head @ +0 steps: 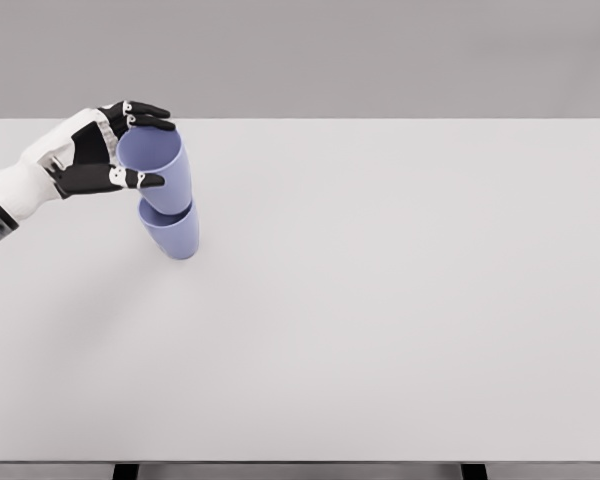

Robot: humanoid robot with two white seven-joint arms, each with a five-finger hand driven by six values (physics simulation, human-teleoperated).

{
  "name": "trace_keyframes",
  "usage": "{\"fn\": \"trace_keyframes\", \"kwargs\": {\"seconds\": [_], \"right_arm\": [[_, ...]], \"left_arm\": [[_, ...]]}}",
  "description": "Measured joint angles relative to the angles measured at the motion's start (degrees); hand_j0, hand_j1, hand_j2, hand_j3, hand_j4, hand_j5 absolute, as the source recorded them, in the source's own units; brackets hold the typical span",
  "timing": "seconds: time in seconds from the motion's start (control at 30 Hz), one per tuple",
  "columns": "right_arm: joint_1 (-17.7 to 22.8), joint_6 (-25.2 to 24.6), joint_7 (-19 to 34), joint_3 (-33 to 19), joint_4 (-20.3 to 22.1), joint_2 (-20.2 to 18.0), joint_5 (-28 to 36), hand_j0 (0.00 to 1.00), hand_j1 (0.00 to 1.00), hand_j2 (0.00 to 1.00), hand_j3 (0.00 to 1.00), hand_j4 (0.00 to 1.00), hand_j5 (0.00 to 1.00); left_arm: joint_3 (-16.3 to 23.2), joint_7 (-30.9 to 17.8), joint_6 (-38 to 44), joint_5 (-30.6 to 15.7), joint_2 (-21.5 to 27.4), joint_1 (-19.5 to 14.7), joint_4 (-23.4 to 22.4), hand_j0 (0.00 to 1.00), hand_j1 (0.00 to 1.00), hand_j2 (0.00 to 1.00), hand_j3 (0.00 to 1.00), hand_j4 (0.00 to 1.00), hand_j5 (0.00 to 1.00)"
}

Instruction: Place the right cup on the left cup with left arm

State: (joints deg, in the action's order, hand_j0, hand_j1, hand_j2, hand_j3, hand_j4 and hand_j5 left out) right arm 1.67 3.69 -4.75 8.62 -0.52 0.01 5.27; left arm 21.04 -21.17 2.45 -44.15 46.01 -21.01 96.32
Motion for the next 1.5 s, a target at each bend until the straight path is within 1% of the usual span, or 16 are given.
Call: {"fn": "trace_keyframes", "kwargs": {"seconds": [0.63,1.33,1.5], "right_arm": [[0.0,0.0,0.0,0.0,0.0,0.0,0.0,1.0,1.0,1.0,1.0,1.0,1.0],[0.0,0.0,0.0,0.0,0.0,0.0,0.0,1.0,1.0,1.0,1.0,1.0,1.0],[0.0,0.0,0.0,0.0,0.0,0.0,0.0,1.0,1.0,1.0,1.0,1.0,1.0]], "left_arm": [[0.0,-0.01,0.01,0.03,1.61,0.79,-0.53,0.7,0.7,0.7,0.7,0.7,0.7],[0.14,0.0,-0.08,0.17,0.93,0.79,-1.88,0.7,0.7,0.7,0.7,0.7,0.7],[0.3,0.0,-0.08,0.28,0.69,0.79,-2.08,0.72,0.72,0.72,0.72,0.72,0.72]]}}
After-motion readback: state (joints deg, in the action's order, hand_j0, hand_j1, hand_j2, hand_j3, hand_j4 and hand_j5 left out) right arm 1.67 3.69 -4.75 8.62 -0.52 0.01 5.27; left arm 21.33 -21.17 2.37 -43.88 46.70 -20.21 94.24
